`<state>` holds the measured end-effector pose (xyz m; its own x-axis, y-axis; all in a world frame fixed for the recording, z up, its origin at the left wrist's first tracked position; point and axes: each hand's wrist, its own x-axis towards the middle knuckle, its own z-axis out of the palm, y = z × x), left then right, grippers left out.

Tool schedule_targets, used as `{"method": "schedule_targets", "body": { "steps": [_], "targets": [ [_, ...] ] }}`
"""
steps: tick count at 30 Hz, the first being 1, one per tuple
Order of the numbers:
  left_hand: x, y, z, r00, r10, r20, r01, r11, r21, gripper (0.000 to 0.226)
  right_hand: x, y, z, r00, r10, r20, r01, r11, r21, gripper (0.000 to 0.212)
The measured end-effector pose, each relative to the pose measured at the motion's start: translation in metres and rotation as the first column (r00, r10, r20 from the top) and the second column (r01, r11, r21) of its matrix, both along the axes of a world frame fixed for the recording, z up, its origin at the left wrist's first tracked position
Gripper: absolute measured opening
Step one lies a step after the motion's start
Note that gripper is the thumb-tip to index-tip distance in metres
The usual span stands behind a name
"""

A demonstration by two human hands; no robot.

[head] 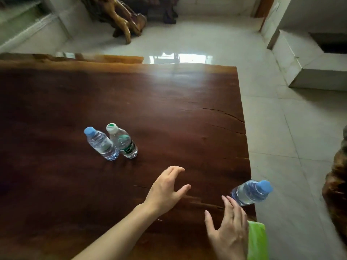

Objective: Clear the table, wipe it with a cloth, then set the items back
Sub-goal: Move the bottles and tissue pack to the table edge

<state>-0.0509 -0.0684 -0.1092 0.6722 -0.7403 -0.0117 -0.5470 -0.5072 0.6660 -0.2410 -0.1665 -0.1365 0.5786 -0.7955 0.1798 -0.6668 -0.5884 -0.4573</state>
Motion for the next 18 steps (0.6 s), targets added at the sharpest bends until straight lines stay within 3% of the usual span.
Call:
{"method": "schedule_targets", "body": {
  "steps": [4,8,14,18],
  "targets": [
    [0.03,0.05,0.01,0.986,0.159,0.054,-0.161,0.986,0.035,0.04,0.046,0.014,0.01,0.952,0.306,0.019,-0.307,0.948,0.082,0.069],
    [0.054,0.101,0.019,0.955,0.287,0.073,-0.292,0.954,0.065,0.034,0.092,0.029,0.019,0.854,0.517,0.061,-0.52,0.85,0.086,0.059],
    [0.077,0.164,0.023,0.899,0.429,0.087,-0.436,0.895,0.095,0.033,0.163,0.045,0.028,0.744,0.661,0.097,-0.667,0.742,0.06,0.043],
    [0.095,0.187,0.017,0.866,0.496,0.07,-0.5,0.861,0.091,0.038,0.207,0.051,0.029,0.721,0.688,0.085,-0.692,0.721,0.04,0.035]
  ]
}}
